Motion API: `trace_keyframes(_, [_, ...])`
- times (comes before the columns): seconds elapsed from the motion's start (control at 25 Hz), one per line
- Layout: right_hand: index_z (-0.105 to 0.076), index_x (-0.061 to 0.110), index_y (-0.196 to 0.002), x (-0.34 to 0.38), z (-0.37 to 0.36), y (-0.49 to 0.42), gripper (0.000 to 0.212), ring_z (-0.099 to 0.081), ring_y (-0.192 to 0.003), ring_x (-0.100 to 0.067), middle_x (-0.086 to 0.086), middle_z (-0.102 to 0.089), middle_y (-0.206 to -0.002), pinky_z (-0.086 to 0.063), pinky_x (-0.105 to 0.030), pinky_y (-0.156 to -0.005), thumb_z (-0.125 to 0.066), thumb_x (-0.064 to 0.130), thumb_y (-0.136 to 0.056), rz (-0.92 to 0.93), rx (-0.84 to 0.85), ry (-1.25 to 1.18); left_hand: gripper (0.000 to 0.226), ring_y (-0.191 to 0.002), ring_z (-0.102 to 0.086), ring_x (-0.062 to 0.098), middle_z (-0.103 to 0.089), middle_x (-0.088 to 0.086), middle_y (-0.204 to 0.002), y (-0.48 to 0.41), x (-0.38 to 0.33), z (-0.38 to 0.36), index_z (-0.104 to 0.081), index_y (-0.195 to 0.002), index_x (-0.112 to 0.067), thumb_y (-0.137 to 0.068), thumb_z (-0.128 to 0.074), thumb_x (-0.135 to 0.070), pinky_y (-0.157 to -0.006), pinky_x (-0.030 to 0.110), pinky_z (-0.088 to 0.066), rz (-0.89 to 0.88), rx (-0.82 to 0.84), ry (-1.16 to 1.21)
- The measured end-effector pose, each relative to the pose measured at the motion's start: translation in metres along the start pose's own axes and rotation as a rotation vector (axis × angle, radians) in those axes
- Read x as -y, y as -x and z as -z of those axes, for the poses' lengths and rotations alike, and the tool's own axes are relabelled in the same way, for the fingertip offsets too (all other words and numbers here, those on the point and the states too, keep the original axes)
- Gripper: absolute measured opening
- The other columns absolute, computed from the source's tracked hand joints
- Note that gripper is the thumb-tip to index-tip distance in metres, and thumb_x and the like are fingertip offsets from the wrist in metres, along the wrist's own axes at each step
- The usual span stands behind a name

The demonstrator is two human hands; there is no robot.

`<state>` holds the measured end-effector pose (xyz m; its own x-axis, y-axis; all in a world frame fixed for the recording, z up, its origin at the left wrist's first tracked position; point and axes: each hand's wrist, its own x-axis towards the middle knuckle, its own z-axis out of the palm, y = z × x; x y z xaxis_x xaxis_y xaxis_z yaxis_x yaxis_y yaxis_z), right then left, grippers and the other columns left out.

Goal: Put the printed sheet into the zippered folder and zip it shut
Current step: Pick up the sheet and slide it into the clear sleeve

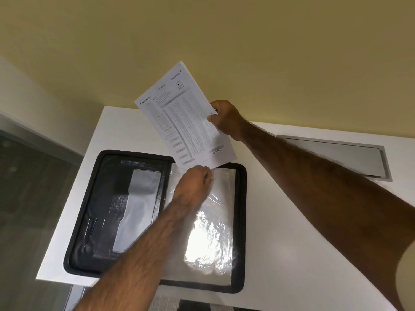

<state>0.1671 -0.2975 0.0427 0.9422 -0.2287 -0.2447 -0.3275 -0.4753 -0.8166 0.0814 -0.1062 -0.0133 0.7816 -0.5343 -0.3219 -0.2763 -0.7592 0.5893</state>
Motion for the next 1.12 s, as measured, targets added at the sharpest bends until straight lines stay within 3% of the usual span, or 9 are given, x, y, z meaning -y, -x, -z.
trace_keyframes(0.12, [-0.067,0.001,-0.112,-0.003,-0.006,0.002,0.026,-0.067,-0.097,-0.029,-0.014,-0.071,-0.111,-0.054,-0.031,-0.075,-0.058,0.007,-0.088,-0.024,-0.01,-0.065,0.022,-0.08,-0.067,0.017,-0.069,0.0,-0.094,0.0,-0.018,-0.01,-0.071,-0.094,-0.019,-0.099,-0.05,-0.022,-0.08,0.039,-0.058,-0.012,-0.045,-0.016])
trace_keyframes(0.24, [-0.066,0.0,-0.116,-0.009,-0.011,0.006,0.027,-0.064,-0.095,-0.024,-0.011,-0.069,-0.112,-0.049,-0.019,-0.066,-0.057,0.005,-0.091,-0.043,-0.011,-0.072,0.022,-0.086,-0.065,0.021,-0.065,0.003,-0.101,-0.001,-0.029,-0.018,-0.072,-0.099,-0.015,-0.1,-0.051,-0.022,-0.082,0.04,-0.058,-0.032,-0.102,-0.035])
trace_keyframes(0.44, [-0.067,0.0,-0.117,-0.02,-0.017,0.009,0.028,-0.063,-0.092,-0.023,-0.009,-0.068,-0.108,-0.044,-0.017,-0.062,-0.056,0.003,-0.091,-0.084,-0.044,-0.108,0.022,-0.095,-0.068,0.02,-0.064,0.004,-0.115,0.0,-0.042,-0.017,-0.074,-0.109,-0.013,-0.101,-0.058,-0.025,-0.091,0.03,-0.057,-0.011,-0.173,-0.043])
trace_keyframes(0.88, [-0.065,0.003,-0.122,-0.035,-0.024,0.017,0.032,-0.062,-0.085,-0.02,-0.01,-0.069,-0.114,-0.044,-0.017,-0.055,-0.053,0.003,-0.093,-0.202,-0.114,-0.17,0.015,-0.084,-0.062,0.016,-0.06,0.004,-0.101,-0.009,-0.056,-0.014,-0.075,-0.101,-0.013,-0.098,-0.06,-0.015,-0.08,0.03,-0.059,-0.032,-0.199,-0.041])
trace_keyframes(1.0, [-0.065,0.004,-0.118,-0.04,-0.025,0.019,0.029,-0.056,-0.068,-0.011,-0.007,-0.066,-0.101,-0.04,-0.014,-0.04,-0.05,0.002,-0.093,-0.287,-0.126,-0.164,0.017,-0.082,-0.061,0.017,-0.059,0.005,-0.101,-0.01,-0.059,-0.014,-0.074,-0.101,-0.011,-0.099,-0.058,-0.015,-0.077,0.032,-0.06,-0.022,-0.208,-0.063])
trace_keyframes(1.12, [-0.063,0.003,-0.116,-0.04,-0.026,0.018,0.026,-0.058,-0.07,-0.015,-0.006,-0.062,-0.097,-0.036,-0.011,-0.033,-0.049,0.001,-0.094,-0.335,-0.124,-0.174,0.018,-0.08,-0.06,0.019,-0.061,0.006,-0.097,-0.01,-0.063,-0.017,-0.073,-0.101,-0.01,-0.1,-0.056,-0.014,-0.072,0.034,-0.059,-0.031,-0.225,-0.1])
